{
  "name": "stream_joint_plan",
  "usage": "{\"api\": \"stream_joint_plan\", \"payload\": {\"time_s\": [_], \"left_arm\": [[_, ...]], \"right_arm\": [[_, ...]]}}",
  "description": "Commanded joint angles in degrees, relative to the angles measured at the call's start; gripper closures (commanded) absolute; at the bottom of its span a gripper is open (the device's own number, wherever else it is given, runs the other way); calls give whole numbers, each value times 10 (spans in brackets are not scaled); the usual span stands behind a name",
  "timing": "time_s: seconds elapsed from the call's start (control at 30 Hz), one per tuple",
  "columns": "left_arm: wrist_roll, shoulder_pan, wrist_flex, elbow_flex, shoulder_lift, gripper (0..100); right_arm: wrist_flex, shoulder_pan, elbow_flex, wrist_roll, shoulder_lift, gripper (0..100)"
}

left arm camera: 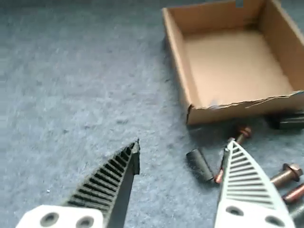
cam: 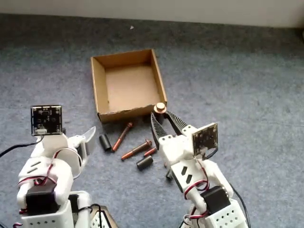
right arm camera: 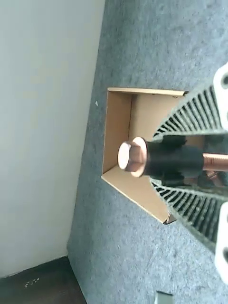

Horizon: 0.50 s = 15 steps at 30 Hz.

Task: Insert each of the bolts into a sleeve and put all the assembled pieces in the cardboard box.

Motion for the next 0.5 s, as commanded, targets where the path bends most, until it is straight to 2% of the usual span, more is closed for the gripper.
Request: {"api": "stream_joint_plan", "payload": {"time_s": [0.0, 0.1, 0.23, 0.47], "left_arm": [[-5, -89, -55, 95, 3, 712], [-5, -121, -105, 163, 3, 712], [-5, -128, -158, 240, 3, 712], [-5, -129, -161, 247, 3, 712]], "right_arm": [[-12, 9, -137, -8, 169, 994], [-13, 8, -240, -6, 312, 994], [-13, 9, -378, -5, 487, 994], [-14, 10, -580, -5, 753, 994]]}}
